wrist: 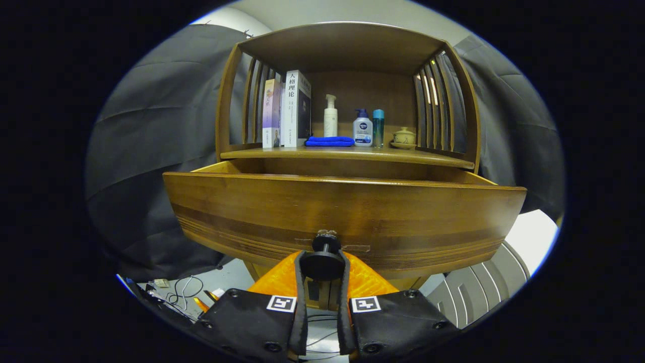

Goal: Pull open the drawer, take out the items inside it, and place them on the countertop above the cabinet.

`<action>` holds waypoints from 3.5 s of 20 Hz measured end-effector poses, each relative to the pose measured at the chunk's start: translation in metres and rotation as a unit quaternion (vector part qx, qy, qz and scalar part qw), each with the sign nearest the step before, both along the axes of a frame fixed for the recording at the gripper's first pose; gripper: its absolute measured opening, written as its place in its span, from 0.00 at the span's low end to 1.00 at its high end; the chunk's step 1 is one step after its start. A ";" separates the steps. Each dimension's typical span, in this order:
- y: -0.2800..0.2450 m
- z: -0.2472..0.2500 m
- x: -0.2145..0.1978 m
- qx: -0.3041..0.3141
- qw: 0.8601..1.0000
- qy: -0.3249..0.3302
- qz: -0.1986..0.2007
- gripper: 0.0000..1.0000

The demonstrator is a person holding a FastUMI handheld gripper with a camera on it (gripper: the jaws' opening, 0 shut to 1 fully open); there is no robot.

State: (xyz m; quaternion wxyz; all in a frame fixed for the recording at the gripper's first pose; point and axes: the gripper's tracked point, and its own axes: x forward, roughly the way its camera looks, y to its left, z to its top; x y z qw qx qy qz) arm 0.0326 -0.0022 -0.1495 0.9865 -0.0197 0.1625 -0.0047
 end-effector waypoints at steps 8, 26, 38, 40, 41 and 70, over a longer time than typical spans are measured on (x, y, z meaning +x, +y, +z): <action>0.003 -0.004 -0.033 -0.010 1.000 0.009 0.024 0.26; 0.019 -0.009 -0.077 -0.008 0.997 0.010 0.070 0.32; 0.025 0.076 -0.087 -0.004 0.986 -0.093 0.136 0.98; 0.024 0.096 -0.080 -0.006 0.985 -0.104 0.141 0.98; 0.024 0.104 -0.077 -0.007 0.984 -0.106 0.145 0.98; 0.002 0.053 0.096 -0.080 0.929 0.247 0.262 0.98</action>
